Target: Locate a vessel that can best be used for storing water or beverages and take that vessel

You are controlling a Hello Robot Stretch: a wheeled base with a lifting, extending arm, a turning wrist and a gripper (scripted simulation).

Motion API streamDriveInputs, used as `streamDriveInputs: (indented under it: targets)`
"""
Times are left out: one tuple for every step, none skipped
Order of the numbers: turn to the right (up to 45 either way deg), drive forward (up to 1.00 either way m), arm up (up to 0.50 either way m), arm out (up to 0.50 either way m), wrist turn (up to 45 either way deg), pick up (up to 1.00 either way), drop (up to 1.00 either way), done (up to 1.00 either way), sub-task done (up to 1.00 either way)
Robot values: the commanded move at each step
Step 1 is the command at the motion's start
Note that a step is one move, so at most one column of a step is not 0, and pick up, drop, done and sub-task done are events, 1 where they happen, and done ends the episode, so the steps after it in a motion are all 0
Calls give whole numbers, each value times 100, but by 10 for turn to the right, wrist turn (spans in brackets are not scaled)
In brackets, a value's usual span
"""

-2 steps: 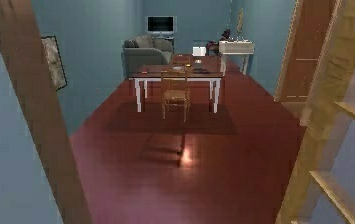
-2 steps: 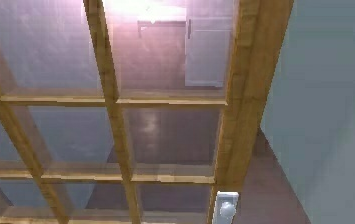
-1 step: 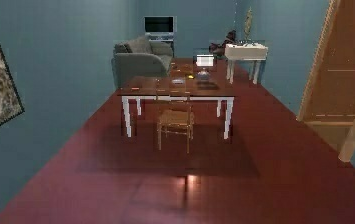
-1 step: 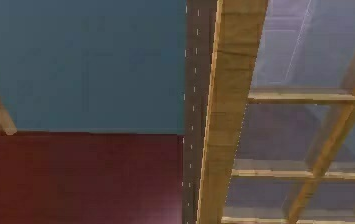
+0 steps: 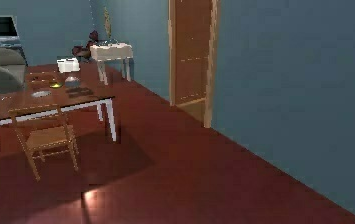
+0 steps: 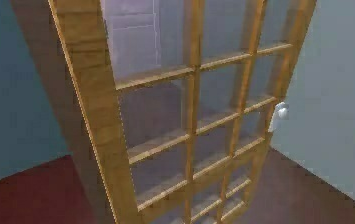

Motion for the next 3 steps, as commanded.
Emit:
streamDriveInputs:
  targets:
    - [0, 100, 0, 0, 0, 0, 0, 0, 0]
    - [0, 100, 0, 0, 0, 0, 0, 0, 0]
    - [60, 0, 0, 0, 0, 0, 0, 0, 0]
